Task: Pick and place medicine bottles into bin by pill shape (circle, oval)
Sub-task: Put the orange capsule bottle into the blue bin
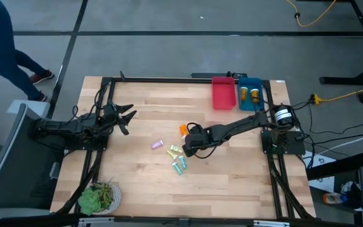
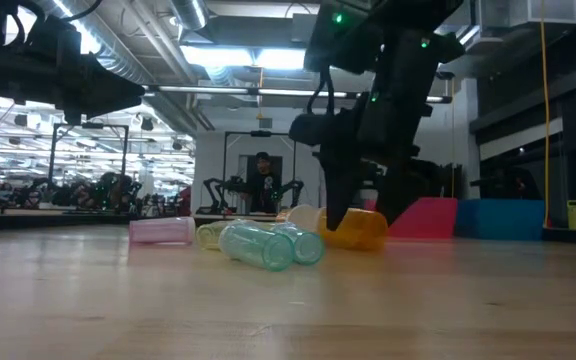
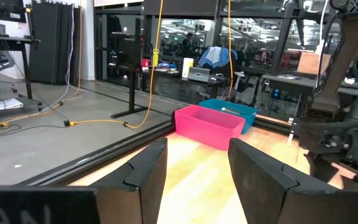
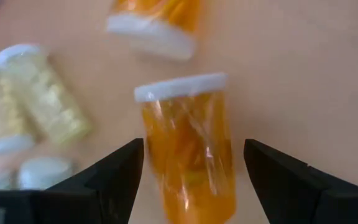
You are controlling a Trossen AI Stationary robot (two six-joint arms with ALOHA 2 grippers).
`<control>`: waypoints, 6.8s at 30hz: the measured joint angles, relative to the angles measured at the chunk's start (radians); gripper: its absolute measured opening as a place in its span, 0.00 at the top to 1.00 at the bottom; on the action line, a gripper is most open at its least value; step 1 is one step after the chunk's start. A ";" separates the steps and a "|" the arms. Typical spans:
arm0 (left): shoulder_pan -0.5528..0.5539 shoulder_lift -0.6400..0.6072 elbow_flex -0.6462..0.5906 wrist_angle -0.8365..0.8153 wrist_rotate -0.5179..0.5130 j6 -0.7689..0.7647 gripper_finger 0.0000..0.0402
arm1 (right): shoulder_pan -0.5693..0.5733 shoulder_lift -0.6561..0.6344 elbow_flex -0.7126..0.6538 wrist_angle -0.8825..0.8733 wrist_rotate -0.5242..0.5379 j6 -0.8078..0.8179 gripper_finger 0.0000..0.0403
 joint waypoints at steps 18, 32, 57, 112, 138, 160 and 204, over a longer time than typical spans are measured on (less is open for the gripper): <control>0.000 0.000 0.000 0.000 0.000 0.000 0.59 | -0.040 0.028 0.000 -0.008 0.008 -0.126 0.39; 0.000 0.000 0.000 0.000 0.000 0.000 0.59 | -0.040 -0.096 0.000 -0.229 0.180 -0.104 0.54; 0.000 0.002 0.000 0.000 0.000 0.000 0.59 | -0.591 -0.438 0.002 -0.707 0.506 -0.320 0.53; 0.000 0.002 0.000 0.000 0.000 0.000 0.59 | -1.144 -0.209 0.000 -0.554 0.111 -0.737 0.36; 0.000 0.002 0.000 0.000 0.000 0.001 0.59 | -0.631 -0.475 0.000 -0.077 0.005 -0.756 0.35; 0.000 0.002 0.000 0.000 -0.001 0.001 0.59 | -0.135 -0.104 0.001 0.292 0.157 -0.337 0.34; 0.000 0.002 0.000 0.000 0.000 0.001 0.59 | -0.150 0.097 0.103 -0.008 0.083 -0.473 0.34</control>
